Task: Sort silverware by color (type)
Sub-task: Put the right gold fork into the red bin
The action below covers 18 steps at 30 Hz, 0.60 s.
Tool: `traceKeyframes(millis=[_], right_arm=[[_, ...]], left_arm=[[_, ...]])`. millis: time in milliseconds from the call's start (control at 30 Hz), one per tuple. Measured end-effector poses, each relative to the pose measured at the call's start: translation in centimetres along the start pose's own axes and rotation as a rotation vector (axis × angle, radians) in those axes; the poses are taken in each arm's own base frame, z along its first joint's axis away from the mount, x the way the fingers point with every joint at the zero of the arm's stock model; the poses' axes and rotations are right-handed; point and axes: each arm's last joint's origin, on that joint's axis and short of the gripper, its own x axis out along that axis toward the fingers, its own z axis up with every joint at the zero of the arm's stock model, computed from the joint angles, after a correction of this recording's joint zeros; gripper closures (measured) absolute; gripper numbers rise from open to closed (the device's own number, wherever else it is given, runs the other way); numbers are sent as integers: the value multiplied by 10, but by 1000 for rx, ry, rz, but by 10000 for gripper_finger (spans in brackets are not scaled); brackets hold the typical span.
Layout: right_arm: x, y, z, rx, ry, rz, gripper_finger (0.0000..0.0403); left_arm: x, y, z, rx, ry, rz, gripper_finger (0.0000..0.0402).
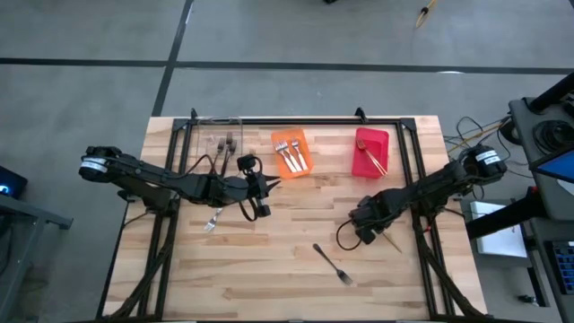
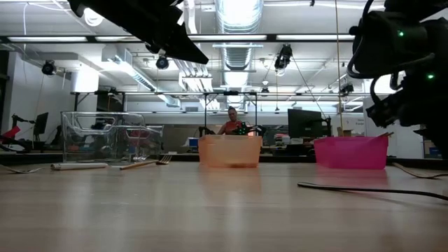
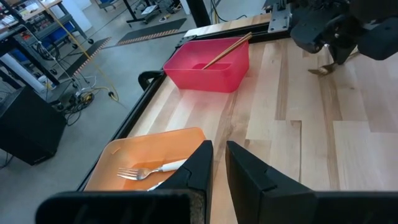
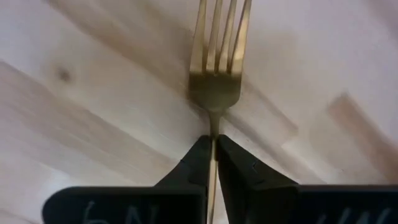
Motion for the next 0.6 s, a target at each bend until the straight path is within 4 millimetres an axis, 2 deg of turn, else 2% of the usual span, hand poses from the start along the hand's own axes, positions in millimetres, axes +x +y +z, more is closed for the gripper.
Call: traceKeyframes(millis=[333,600], right_arm=[[-32,18,9,-51,-59,68,393],[-69,27,36,-92,-143,171,392]], left_arm=[[0,0,0,0,-1,0,375],[0,0,0,0,-1,0,375]])
